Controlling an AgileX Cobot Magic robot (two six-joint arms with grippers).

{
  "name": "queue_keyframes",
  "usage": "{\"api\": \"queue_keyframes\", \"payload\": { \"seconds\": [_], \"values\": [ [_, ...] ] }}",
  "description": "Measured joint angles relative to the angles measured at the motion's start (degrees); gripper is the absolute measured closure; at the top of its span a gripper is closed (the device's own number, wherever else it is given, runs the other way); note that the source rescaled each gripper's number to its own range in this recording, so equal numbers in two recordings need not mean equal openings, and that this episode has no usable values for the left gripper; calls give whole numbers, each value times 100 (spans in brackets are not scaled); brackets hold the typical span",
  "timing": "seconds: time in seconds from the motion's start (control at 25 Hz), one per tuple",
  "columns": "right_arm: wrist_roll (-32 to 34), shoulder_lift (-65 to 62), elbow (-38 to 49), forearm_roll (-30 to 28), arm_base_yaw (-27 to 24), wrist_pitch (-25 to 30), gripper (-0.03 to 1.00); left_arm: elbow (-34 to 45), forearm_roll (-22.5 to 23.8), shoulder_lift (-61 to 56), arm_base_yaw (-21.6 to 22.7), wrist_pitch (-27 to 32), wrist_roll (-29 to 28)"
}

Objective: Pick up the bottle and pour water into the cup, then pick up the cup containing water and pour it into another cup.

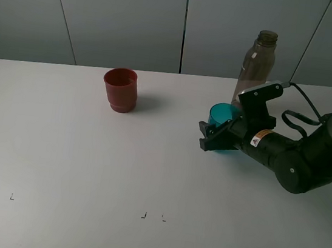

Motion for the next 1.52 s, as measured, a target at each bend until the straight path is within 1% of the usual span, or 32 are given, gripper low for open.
{"api": "queue_keyframes", "payload": {
  "seconds": [0.04,0.08,0.12,0.16,0.24,0.32,0.48,0.68,0.8,0.92,1.04,1.24,1.52],
  "values": [
    [0,0,0,0,0,0,16,0,0,0,0,0,0],
    [0,0,0,0,0,0,4,0,0,0,0,0,0],
    [12,0,0,0,0,0,0,0,0,0,0,0,0],
    [12,0,0,0,0,0,-2,0,0,0,0,0,0],
    [12,-17,0,0,0,73,-3,0,0,0,0,0,0],
    [51,-128,0,0,0,411,-3,0,0,0,0,0,0],
    [175,-734,0,0,0,1604,-3,0,0,0,0,0,0],
    [204,-1802,10,61,0,2952,-3,0,0,0,0,0,0],
    [204,-2535,10,318,0,4222,-3,0,0,0,0,0,0],
    [208,-3249,10,421,0,5325,-3,0,0,0,0,0,39],
    [302,-4063,10,458,0,6052,-3,0,0,0,0,0,0],
    [349,-5607,10,444,0,6994,-3,0,0,0,0,0,39],
    [362,-7815,10,164,0,8542,-3,0,0,0,0,0,39]
  ]
}}
